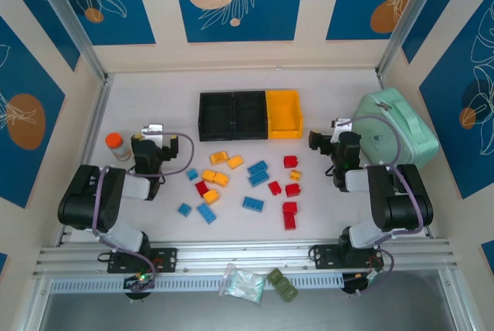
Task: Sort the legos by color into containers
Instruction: Pick up the lego from the center of the table.
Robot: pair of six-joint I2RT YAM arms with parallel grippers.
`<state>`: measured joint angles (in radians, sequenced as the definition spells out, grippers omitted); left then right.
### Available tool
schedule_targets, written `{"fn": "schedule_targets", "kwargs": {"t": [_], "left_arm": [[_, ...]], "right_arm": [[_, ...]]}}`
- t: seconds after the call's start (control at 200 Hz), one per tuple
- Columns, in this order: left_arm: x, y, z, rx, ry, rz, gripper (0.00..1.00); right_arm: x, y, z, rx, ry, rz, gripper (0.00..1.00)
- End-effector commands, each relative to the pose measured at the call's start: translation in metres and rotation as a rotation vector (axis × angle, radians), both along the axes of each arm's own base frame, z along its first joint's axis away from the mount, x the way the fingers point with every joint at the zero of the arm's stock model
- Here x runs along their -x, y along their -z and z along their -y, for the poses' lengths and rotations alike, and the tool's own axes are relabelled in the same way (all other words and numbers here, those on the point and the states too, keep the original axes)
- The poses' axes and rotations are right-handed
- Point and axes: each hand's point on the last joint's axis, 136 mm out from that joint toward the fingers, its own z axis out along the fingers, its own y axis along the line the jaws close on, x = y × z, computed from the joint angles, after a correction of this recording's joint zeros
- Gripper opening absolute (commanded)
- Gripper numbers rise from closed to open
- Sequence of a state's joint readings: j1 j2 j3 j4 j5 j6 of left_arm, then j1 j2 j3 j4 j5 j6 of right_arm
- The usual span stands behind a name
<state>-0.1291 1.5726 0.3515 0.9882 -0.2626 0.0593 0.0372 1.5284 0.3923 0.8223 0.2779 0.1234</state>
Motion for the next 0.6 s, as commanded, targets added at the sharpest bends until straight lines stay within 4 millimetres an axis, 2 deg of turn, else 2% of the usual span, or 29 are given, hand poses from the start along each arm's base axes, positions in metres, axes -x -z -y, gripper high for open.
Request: {"fn": "schedule_targets", "kwargs": {"t": [0.0, 0.595], "left_arm": [[-0.0005, -0.0046, 0.002, 0.001, 0.004, 0.024, 0.99], [-0.0008, -0.0039, 0.0027, 0.003, 0.008, 0.019, 0.99]], "right_arm": [[-0.0037, -0.0092, -0.0034, -0.009, -0.018, 0.033, 0.99], [-0.0037, -0.0087, -0.0033, -0.02, -0.026, 0.027, 0.99]]}}
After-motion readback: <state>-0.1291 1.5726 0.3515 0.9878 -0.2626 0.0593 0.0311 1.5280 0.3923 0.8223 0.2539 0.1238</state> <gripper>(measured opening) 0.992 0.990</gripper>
